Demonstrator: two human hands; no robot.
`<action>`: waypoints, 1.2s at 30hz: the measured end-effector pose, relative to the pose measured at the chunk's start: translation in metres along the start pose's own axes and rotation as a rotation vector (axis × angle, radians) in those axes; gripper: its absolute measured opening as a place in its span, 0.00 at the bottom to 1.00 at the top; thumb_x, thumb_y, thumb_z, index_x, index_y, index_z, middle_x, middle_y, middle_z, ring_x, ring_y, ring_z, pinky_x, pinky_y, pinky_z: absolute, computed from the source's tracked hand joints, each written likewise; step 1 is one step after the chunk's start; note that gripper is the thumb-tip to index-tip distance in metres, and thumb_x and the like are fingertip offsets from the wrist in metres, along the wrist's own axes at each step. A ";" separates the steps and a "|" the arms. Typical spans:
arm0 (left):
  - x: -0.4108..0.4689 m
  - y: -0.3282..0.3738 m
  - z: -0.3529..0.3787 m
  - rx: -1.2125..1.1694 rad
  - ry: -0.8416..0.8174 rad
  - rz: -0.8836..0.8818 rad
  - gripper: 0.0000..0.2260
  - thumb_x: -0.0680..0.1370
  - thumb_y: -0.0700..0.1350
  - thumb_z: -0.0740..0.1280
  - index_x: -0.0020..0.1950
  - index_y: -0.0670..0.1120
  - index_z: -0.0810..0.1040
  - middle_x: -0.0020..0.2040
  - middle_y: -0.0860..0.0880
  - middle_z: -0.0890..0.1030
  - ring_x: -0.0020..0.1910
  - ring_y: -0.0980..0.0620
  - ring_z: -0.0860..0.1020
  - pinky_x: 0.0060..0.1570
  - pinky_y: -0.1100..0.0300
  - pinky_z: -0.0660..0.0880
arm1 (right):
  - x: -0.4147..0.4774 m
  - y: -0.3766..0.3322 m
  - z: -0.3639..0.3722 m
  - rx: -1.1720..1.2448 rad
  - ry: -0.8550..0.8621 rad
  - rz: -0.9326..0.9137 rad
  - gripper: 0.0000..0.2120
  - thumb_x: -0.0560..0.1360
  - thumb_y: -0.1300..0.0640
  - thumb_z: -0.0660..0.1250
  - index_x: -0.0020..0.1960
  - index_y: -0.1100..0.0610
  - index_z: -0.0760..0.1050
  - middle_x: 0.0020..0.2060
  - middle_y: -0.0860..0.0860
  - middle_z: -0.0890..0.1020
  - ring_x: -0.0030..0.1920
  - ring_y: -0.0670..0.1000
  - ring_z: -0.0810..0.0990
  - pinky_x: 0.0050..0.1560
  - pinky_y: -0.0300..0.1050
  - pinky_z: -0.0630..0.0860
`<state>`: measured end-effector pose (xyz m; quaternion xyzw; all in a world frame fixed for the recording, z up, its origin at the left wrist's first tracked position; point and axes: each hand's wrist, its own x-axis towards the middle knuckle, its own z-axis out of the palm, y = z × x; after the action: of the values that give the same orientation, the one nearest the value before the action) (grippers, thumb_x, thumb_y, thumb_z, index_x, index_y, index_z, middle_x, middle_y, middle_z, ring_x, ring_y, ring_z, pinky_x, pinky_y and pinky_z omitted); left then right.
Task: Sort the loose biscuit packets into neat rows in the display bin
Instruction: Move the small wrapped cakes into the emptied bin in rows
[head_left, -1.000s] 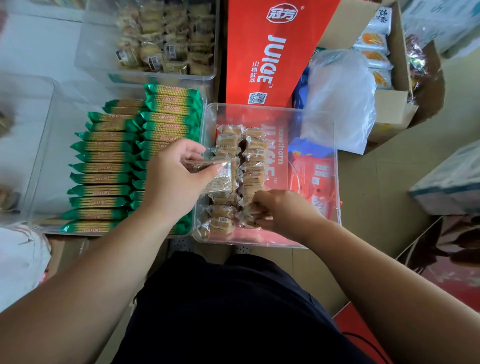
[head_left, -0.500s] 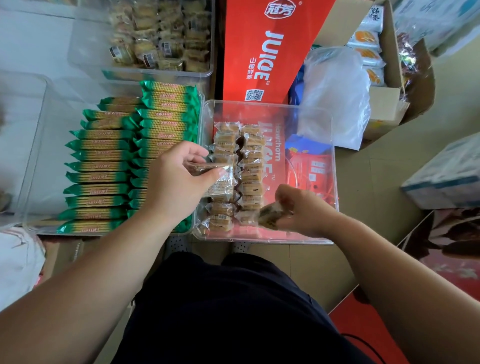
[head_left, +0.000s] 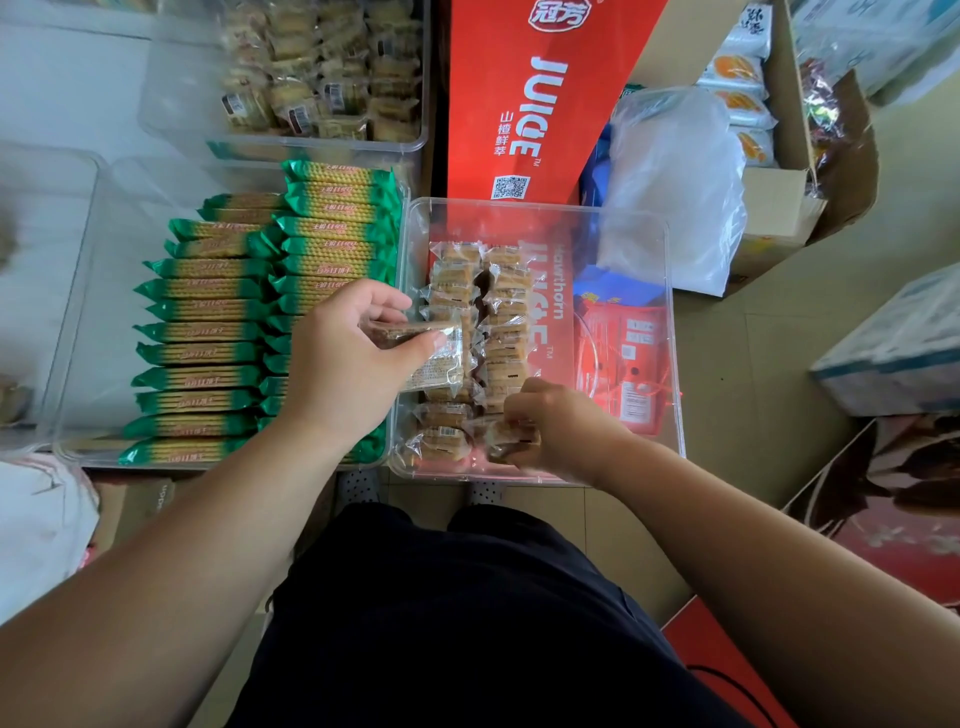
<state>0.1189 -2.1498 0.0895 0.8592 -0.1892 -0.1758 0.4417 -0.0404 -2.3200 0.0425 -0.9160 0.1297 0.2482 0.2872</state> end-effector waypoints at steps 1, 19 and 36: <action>0.000 0.000 0.000 0.001 0.000 0.000 0.16 0.69 0.52 0.81 0.53 0.55 0.80 0.47 0.59 0.82 0.43 0.52 0.81 0.45 0.49 0.82 | -0.001 0.000 0.002 0.009 0.000 0.009 0.15 0.72 0.50 0.76 0.57 0.51 0.78 0.48 0.46 0.74 0.43 0.49 0.77 0.48 0.44 0.79; 0.003 0.000 -0.005 -0.011 0.010 0.002 0.16 0.69 0.51 0.81 0.52 0.55 0.80 0.46 0.60 0.81 0.42 0.55 0.81 0.43 0.50 0.82 | 0.004 -0.006 -0.006 0.098 -0.116 0.093 0.16 0.76 0.43 0.71 0.61 0.47 0.82 0.56 0.45 0.80 0.51 0.45 0.75 0.57 0.45 0.75; 0.003 0.002 -0.005 -0.010 -0.010 0.008 0.15 0.69 0.51 0.81 0.51 0.54 0.80 0.46 0.60 0.81 0.44 0.54 0.81 0.46 0.50 0.81 | 0.001 0.007 -0.007 0.158 -0.163 0.089 0.18 0.77 0.44 0.71 0.64 0.47 0.79 0.63 0.46 0.78 0.55 0.47 0.77 0.62 0.50 0.76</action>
<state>0.1233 -2.1487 0.0933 0.8554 -0.1939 -0.1794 0.4456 -0.0394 -2.3298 0.0438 -0.8608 0.1658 0.3233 0.3565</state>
